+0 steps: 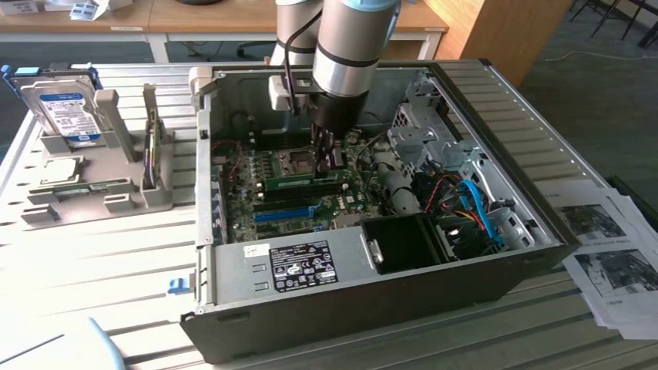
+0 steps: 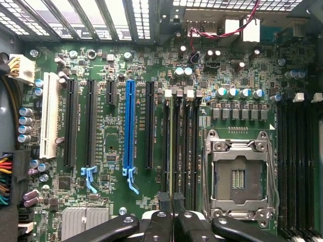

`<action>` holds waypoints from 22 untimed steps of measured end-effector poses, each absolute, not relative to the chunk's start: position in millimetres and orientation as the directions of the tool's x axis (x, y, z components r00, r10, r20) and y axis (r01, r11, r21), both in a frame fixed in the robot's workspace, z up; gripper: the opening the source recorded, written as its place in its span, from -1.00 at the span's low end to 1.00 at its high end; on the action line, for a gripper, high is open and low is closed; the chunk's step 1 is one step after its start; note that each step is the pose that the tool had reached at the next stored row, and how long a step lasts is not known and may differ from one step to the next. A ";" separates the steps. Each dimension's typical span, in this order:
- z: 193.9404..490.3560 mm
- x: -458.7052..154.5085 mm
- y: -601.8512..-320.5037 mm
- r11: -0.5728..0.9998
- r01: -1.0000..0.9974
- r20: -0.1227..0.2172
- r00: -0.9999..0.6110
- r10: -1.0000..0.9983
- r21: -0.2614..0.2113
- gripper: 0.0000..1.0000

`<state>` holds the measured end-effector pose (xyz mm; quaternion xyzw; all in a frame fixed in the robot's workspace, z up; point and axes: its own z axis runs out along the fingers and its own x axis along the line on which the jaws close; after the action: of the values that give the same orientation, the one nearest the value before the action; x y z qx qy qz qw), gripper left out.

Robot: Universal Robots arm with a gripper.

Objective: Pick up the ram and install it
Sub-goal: 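Insert the ram into the slot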

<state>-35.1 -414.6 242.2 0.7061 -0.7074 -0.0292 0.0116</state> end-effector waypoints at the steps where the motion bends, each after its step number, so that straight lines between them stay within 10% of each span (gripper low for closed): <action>1: 242.2 -35.6 -414.5 0.001 -0.998 -0.025 -0.003 -1.000 0.058 -0.78; 22: 237.3 -36.1 -414.6 0.001 -0.998 -0.025 -0.003 -1.000 0.057 -0.78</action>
<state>-36.1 -414.6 237.3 0.7061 -0.7074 -0.0290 0.0115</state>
